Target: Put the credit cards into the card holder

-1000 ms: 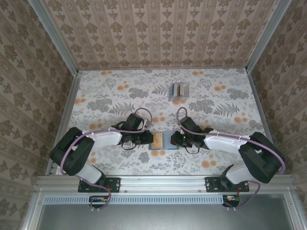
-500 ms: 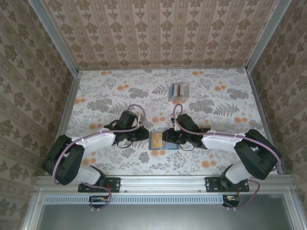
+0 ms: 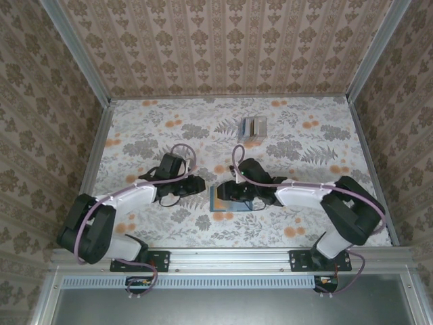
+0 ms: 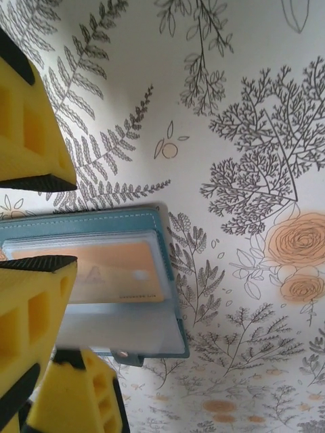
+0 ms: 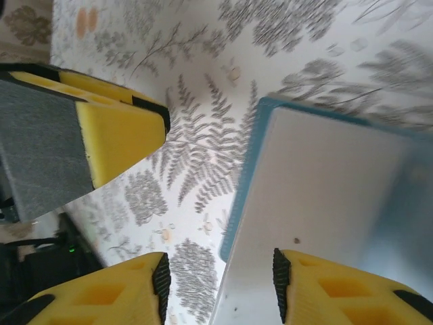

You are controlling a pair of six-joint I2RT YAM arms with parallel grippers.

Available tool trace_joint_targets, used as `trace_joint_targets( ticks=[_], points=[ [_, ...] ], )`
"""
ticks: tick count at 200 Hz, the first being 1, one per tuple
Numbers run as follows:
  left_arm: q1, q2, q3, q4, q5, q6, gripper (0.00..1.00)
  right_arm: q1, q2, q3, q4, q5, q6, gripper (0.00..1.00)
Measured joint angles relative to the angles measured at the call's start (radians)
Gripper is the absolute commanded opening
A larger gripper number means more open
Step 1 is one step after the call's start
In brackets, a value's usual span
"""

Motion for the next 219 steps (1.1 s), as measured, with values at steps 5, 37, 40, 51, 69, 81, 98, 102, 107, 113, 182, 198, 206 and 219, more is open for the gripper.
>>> trace_joint_targets(
  ticks=[5,37,40,51,69,81,98,102,107,113,182,198,206,219],
  points=[
    [0.0,0.007,0.0,0.005,0.005,0.001,0.37,-0.002,-0.028,0.002,-0.039,0.025,-0.018,0.49],
    [-0.016,0.052,0.0,0.021,0.025,0.004,0.4,-0.013,-0.109,0.014,-0.194,0.143,-0.098,0.45],
    [-0.019,0.055,0.0,0.021,0.027,0.004,0.4,-0.013,-0.11,0.014,-0.201,0.146,-0.103,0.44],
    [-0.021,0.071,0.001,0.026,0.034,0.004,0.4,-0.015,-0.102,0.014,-0.218,0.151,-0.113,0.43],
    [-0.025,0.093,0.003,0.029,0.04,0.004,0.4,-0.015,-0.059,0.014,-0.194,0.123,-0.109,0.42],
    [-0.025,0.098,0.003,0.032,0.042,0.004,0.4,-0.011,-0.01,0.014,-0.145,0.087,-0.097,0.41],
    [-0.025,0.098,0.007,0.032,0.043,0.004,0.4,0.001,0.055,0.016,-0.091,0.045,-0.078,0.41],
    [-0.025,0.098,0.009,0.029,0.043,0.004,0.41,0.005,0.064,0.018,-0.086,0.039,-0.076,0.41],
    [-0.025,0.098,0.012,0.027,0.043,0.004,0.41,0.009,0.074,0.019,-0.078,0.029,-0.072,0.4],
    [-0.025,0.098,0.014,0.027,0.043,0.004,0.41,0.013,0.079,0.019,-0.073,0.024,-0.072,0.4],
    [-0.055,0.122,0.027,0.019,0.06,0.005,0.42,0.01,-0.071,0.035,-0.254,0.18,-0.161,0.44],
    [-0.066,0.145,0.04,0.018,0.06,0.005,0.42,0.013,-0.093,0.035,-0.319,0.259,-0.193,0.45],
    [-0.069,0.15,0.04,0.017,0.058,0.005,0.42,0.017,-0.093,0.035,-0.345,0.291,-0.206,0.46],
    [-0.07,0.155,0.04,0.018,0.056,0.004,0.42,0.026,-0.086,0.035,-0.39,0.346,-0.223,0.47]
  ],
)
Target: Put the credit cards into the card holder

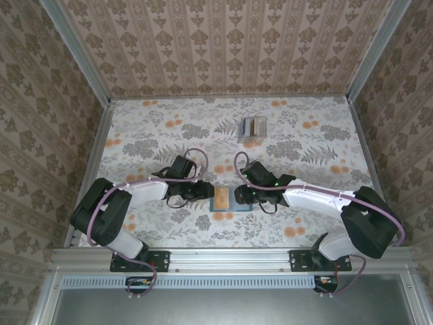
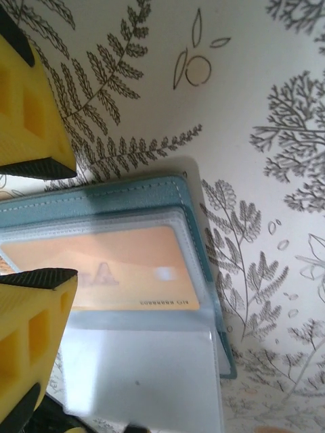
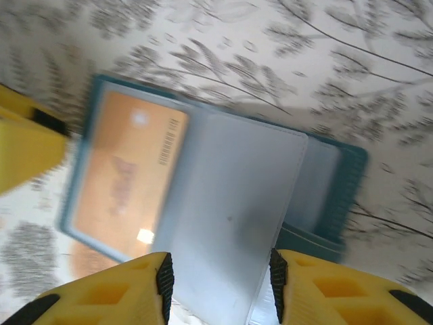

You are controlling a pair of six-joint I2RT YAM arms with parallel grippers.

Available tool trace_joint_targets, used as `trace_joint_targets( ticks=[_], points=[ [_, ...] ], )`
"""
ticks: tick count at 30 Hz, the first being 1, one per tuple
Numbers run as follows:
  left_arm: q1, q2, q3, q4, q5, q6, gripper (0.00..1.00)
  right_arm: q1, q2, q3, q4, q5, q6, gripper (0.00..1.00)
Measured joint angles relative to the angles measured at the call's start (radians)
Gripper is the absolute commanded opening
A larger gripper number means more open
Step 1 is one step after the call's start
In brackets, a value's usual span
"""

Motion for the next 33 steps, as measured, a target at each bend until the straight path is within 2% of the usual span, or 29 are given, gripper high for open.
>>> trace_joint_targets(
  ticks=[5,9,12,21,26,30,33],
  points=[
    [0.0,0.002,0.0,-0.011,-0.008,0.0,0.42,0.027,0.053,0.011,-0.071,0.095,-0.026,0.5],
    [0.0,0.002,0.0,-0.019,-0.014,0.0,0.42,0.038,0.08,0.032,-0.114,0.157,-0.041,0.47],
    [0.0,0.001,-0.001,-0.018,-0.016,0.0,0.42,0.039,0.073,0.042,-0.137,0.193,-0.086,0.5],
    [-0.001,-0.007,-0.003,-0.017,-0.018,0.002,0.42,0.01,0.031,0.028,-0.089,0.123,-0.287,0.51],
    [0.0,-0.023,-0.003,-0.055,-0.014,0.023,0.42,-0.001,0.048,0.057,-0.06,0.03,-0.489,0.51],
    [0.014,-0.071,-0.003,-0.094,0.0,0.042,0.42,-0.009,0.084,0.201,-0.181,0.002,-0.737,0.52],
    [0.027,-0.086,-0.003,-0.111,0.019,0.053,0.42,-0.032,0.089,0.248,-0.269,0.002,-0.898,0.55]
  ],
)
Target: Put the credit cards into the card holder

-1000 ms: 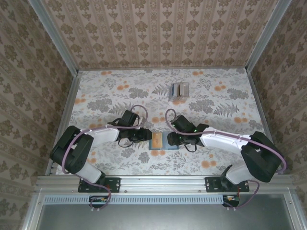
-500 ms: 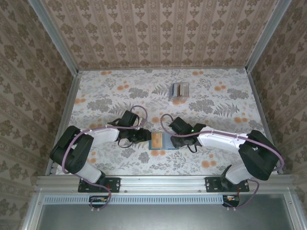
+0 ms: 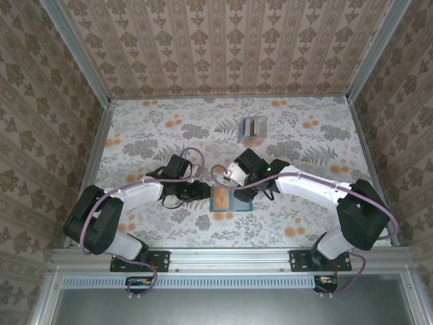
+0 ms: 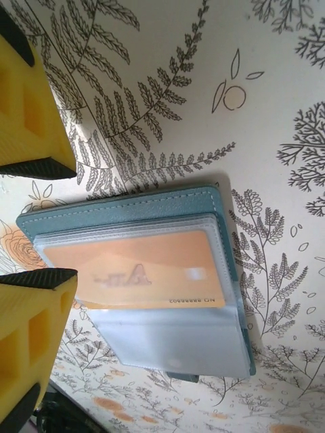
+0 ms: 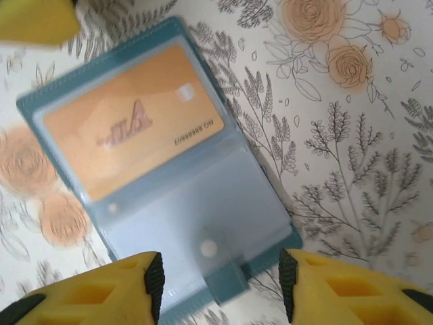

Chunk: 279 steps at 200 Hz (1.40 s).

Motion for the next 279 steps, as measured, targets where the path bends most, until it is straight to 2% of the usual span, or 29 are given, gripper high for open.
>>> trace_joint_targets(
  ticks=[38,93,107,125,135,169,202,229,279],
  points=[
    [0.005,0.001,0.0,-0.018,0.038,0.021,0.42,-0.063,0.068,0.003,-0.13,-0.039,-0.193,0.55],
    [0.005,0.034,-0.013,0.038,0.072,0.01,0.42,-0.051,0.179,-0.012,-0.045,-0.05,-0.319,0.5],
    [0.005,0.041,-0.021,0.053,0.072,0.002,0.42,-0.048,0.189,-0.016,-0.023,-0.051,-0.332,0.45],
    [0.005,0.049,-0.023,0.06,0.07,-0.002,0.43,-0.045,0.187,-0.022,0.025,-0.053,-0.351,0.29],
    [0.005,0.053,-0.023,0.065,0.066,-0.002,0.43,-0.045,0.187,-0.025,0.043,-0.054,-0.352,0.26],
    [0.004,0.072,-0.023,0.071,0.048,-0.015,0.42,-0.049,0.149,-0.085,0.143,-0.084,-0.35,0.21],
    [0.005,0.072,-0.023,0.064,0.011,-0.024,0.41,-0.068,0.089,-0.177,0.247,-0.12,-0.338,0.2],
    [0.005,0.073,-0.019,0.052,-0.01,-0.028,0.36,-0.087,0.043,-0.236,0.311,-0.145,-0.323,0.18],
    [0.0,0.094,-0.007,0.056,-0.012,-0.061,0.37,-0.143,-0.076,-0.348,0.439,-0.195,-0.316,0.2]
  ],
)
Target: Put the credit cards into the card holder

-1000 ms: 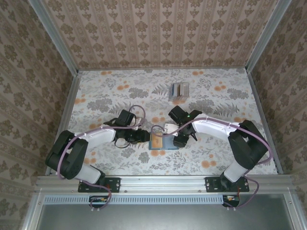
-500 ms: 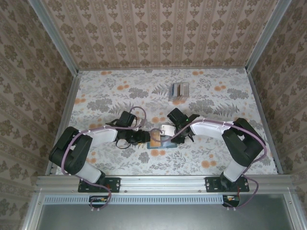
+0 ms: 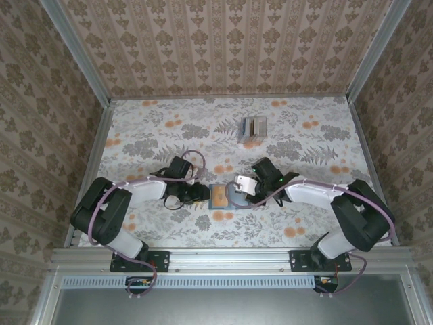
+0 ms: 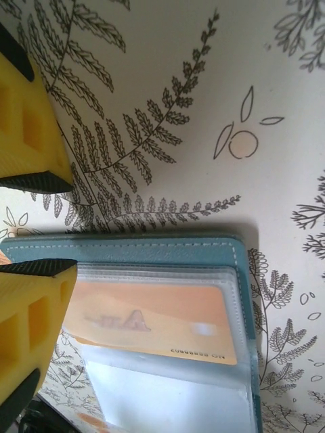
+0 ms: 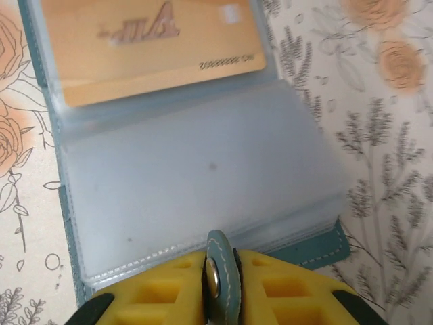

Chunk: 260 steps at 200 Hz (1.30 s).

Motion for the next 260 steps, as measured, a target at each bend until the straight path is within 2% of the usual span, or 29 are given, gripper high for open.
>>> trace_joint_targets(
  ticks=[16,45,66,109,122,143,151,168,194,213,226,260],
  points=[
    [-0.008,0.008,0.007,0.012,0.003,-0.002,0.42,-0.014,-0.03,-0.028,0.042,-0.011,0.001,0.21],
    [-0.031,0.032,0.028,0.043,0.007,-0.017,0.43,-0.018,-0.074,-0.062,0.089,-0.024,-0.001,0.28],
    [-0.043,0.072,0.065,0.045,0.008,-0.018,0.41,-0.018,-0.079,-0.067,0.118,-0.031,0.0,0.3],
    [-0.053,0.113,0.092,0.055,0.0,-0.052,0.29,-0.024,-0.085,-0.075,0.135,-0.022,0.037,0.29],
    [-0.054,0.116,0.093,0.056,-0.004,-0.06,0.28,-0.022,-0.085,-0.075,0.135,0.02,0.057,0.35],
    [-0.056,0.117,0.094,0.053,-0.012,-0.062,0.27,-0.006,-0.085,-0.079,0.154,0.126,0.105,0.36],
    [-0.056,0.119,0.097,0.049,-0.012,-0.062,0.27,-0.001,-0.087,-0.079,0.158,0.174,0.134,0.39],
    [-0.064,0.122,0.102,0.047,-0.019,-0.063,0.28,0.003,-0.109,-0.081,0.158,0.272,0.224,0.46],
    [-0.069,0.124,0.105,0.047,-0.026,-0.069,0.27,0.006,-0.176,-0.081,0.144,0.402,0.345,0.5],
    [-0.069,0.131,0.11,0.047,-0.025,-0.076,0.26,0.006,-0.196,-0.065,0.063,0.494,0.44,0.51],
    [-0.069,0.135,0.113,0.049,-0.021,-0.08,0.26,0.005,-0.19,-0.014,-0.055,0.539,0.526,0.45],
    [-0.069,0.137,0.119,0.039,-0.019,-0.08,0.26,0.008,-0.139,0.266,-0.401,0.526,0.893,0.45]
  ],
)
